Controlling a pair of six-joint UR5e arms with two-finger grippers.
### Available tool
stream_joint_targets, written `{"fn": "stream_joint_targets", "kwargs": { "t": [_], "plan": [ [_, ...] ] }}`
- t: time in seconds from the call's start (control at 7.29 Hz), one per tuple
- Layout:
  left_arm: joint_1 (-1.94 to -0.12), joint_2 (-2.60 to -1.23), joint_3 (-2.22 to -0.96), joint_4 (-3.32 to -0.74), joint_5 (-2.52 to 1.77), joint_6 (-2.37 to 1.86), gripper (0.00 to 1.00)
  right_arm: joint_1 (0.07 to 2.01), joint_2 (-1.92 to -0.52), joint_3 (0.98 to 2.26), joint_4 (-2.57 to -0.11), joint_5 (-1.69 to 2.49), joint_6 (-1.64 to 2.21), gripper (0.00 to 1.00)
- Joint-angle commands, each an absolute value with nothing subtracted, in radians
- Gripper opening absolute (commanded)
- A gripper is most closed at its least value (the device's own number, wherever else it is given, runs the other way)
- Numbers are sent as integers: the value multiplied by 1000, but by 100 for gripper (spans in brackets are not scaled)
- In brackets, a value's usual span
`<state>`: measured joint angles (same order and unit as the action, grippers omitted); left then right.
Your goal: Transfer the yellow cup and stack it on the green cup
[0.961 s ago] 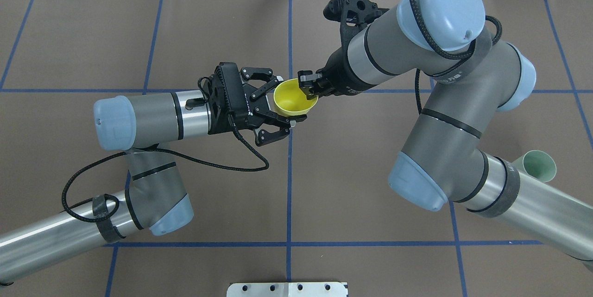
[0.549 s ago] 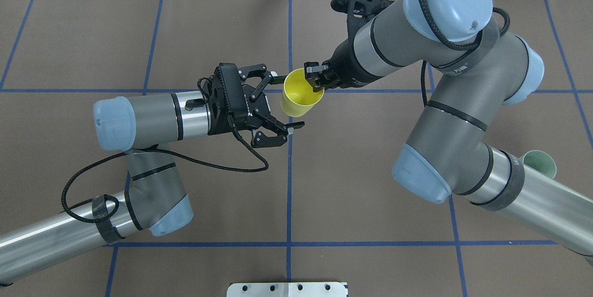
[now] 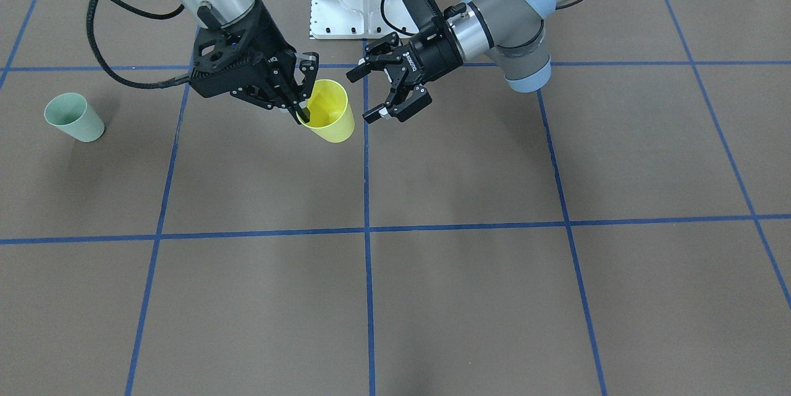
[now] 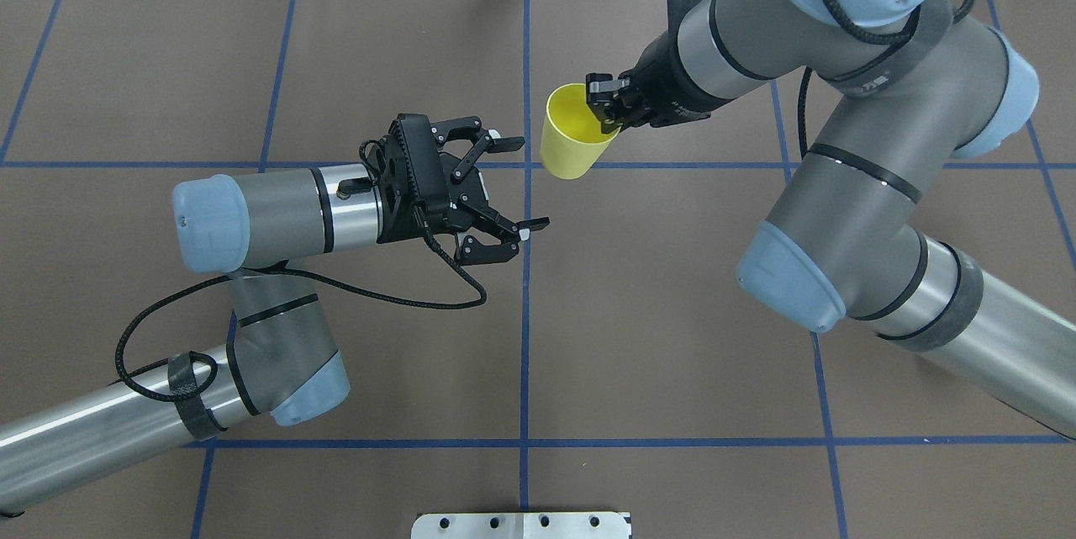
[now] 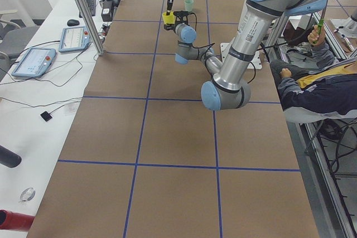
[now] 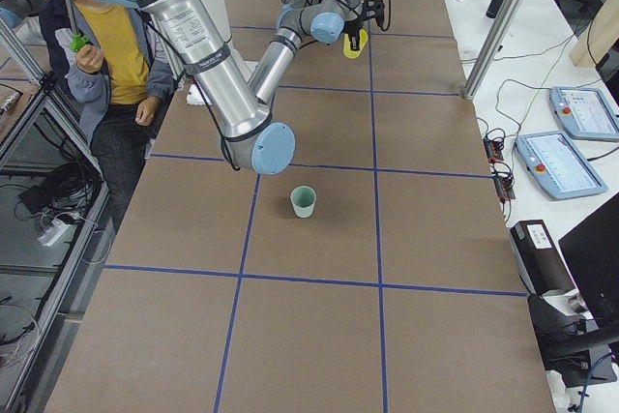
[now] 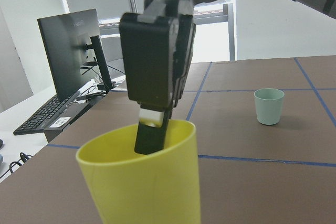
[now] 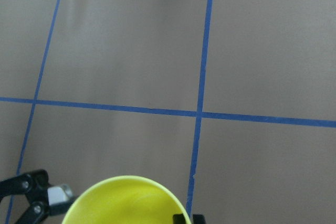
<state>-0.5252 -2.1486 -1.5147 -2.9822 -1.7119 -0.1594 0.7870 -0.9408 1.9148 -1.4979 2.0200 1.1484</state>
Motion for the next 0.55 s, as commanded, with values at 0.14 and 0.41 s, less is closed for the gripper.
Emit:
{"fn": "stream_joint_targets", "kwargs": {
  "t": [0.14, 0.41],
  "plan": [
    [-570, -2100, -1514, -2871, -1629, -169, 99, 938, -1011, 1919, -1572, 2023, 1013, 0],
    [-668, -2040, -1519, -2682, -1634, -169, 99, 966, -1067, 1919, -1572, 2025, 928, 0]
  ]
}}
